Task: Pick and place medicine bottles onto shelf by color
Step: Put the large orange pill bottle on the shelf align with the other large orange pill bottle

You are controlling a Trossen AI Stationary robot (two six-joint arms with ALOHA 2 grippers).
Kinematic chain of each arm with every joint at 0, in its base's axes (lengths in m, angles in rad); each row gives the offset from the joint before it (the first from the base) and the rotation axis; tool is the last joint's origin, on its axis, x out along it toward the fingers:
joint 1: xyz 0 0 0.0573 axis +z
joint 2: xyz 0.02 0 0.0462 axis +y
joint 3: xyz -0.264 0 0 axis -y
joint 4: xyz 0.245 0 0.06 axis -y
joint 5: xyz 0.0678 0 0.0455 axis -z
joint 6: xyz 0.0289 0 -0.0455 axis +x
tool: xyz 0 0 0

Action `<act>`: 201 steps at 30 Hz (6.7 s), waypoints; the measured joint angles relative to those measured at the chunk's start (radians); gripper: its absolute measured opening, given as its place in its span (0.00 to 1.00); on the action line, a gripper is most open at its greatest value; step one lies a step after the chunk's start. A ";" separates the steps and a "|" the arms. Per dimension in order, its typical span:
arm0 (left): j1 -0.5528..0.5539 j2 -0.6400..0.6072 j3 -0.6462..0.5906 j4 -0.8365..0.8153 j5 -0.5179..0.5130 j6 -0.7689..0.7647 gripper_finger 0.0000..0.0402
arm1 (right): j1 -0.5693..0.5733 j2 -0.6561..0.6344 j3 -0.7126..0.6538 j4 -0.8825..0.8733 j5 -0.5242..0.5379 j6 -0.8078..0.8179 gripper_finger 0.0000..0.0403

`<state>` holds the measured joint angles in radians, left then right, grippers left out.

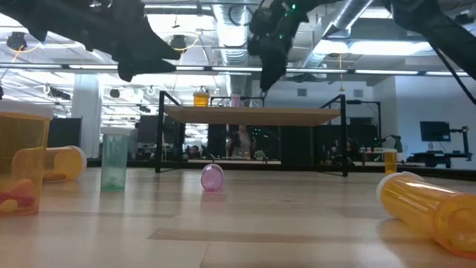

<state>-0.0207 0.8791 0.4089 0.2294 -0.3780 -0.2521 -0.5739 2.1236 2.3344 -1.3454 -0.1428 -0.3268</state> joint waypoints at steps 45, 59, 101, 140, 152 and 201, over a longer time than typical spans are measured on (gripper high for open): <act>-0.321 0.602 0.608 -1.312 0.408 -0.804 0.51 | 0.417 -1.129 -1.590 1.327 -0.101 0.161 0.47; -0.464 0.443 0.557 -1.298 0.120 -1.099 0.64 | 0.409 -1.128 -1.590 1.294 -0.086 0.161 0.47; -0.581 0.703 0.451 -1.150 0.064 -1.426 0.77 | 0.411 -1.121 -1.590 1.331 -0.087 0.181 0.47; -0.715 0.376 0.452 -0.968 -0.740 -1.005 0.41 | 0.450 -1.098 -1.589 1.429 -0.087 0.205 0.47; -0.675 0.384 0.452 -0.611 -1.024 -0.436 0.41 | 0.406 -0.831 -1.639 2.001 -0.277 0.333 0.47; -0.333 0.458 0.452 0.349 -0.252 0.432 0.41 | 0.596 -0.614 -1.461 2.302 -0.064 0.397 0.85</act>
<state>-0.3534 1.3368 0.8607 0.5780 -0.6303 0.1797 0.0217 1.5101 0.8730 0.9564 -0.2070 0.0699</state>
